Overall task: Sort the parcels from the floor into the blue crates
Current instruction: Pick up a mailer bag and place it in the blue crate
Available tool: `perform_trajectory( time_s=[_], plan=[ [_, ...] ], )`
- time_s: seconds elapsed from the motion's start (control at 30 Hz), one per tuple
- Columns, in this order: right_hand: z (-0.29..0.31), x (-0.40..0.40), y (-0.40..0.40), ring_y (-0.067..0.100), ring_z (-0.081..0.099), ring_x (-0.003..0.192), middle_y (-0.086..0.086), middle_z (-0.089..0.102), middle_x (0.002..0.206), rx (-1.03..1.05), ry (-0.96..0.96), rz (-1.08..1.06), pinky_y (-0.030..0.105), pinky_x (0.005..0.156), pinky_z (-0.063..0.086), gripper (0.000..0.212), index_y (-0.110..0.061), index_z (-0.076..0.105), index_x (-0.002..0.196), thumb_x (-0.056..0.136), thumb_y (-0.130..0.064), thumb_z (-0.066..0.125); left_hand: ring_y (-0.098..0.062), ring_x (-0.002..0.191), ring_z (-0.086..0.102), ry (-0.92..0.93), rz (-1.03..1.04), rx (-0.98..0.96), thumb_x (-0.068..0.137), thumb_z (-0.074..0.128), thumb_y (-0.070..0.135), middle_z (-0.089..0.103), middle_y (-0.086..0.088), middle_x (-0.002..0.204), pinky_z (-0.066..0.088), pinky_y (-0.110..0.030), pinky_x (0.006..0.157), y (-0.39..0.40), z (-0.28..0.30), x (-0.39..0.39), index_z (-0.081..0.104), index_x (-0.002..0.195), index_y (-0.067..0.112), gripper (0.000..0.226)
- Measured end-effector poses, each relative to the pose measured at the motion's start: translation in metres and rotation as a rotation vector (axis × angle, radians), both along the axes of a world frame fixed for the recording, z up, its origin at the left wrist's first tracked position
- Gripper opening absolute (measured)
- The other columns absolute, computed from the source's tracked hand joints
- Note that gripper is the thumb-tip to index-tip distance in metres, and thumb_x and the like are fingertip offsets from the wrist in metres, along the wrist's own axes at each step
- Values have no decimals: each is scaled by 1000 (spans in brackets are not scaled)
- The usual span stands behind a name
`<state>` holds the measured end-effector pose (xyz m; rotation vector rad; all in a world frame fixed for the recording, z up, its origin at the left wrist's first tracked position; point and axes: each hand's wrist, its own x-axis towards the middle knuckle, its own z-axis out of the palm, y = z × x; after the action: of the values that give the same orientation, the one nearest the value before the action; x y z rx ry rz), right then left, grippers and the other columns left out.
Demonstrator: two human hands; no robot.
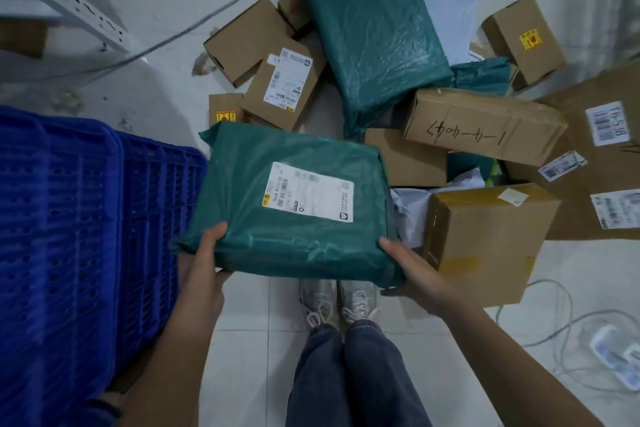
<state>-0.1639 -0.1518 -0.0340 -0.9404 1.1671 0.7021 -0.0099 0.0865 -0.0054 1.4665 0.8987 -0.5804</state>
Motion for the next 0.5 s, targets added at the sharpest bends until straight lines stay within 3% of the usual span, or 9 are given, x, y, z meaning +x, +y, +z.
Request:
perform_trajectory(
  time_s=[0.1, 0.2, 0.33, 0.5],
  plan=[
    [13, 9, -6, 26, 61, 110, 6, 62, 124, 100, -99, -217, 47, 78, 56, 87, -23, 53, 124, 48, -53, 85, -23, 116, 55, -72, 45, -122, 90, 51, 9, 55, -6, 132, 58, -32, 72, 0, 20, -1, 42, 139, 16, 50],
    [36, 22, -15, 27, 65, 106, 8, 66, 120, 86, -246, -278, 43, 77, 57, 91, -16, 48, 131, 50, -39, 81, -26, 120, 51, -125, 60, -229, 88, 45, 7, 49, -11, 138, 57, -29, 74, -5, 43, 3, 36, 143, 13, 55],
    [85, 36, -27, 19, 68, 100, 2, 71, 111, 3, -428, -256, 28, 74, 57, 80, -16, 48, 129, 54, -31, 72, -20, 107, 58, -177, 37, -372, 77, 47, 16, 55, -7, 128, 57, -32, 77, -3, 82, 11, 41, 137, 14, 61],
    [159, 45, -45, 17, 69, 96, 0, 72, 107, -112, -556, -209, 25, 70, 57, 83, -14, 43, 133, 56, -26, 73, -19, 97, 65, -151, -38, -468, 79, 45, 26, 67, -2, 110, 60, -34, 72, 12, 147, 23, 59, 116, 20, 39]
  ],
)
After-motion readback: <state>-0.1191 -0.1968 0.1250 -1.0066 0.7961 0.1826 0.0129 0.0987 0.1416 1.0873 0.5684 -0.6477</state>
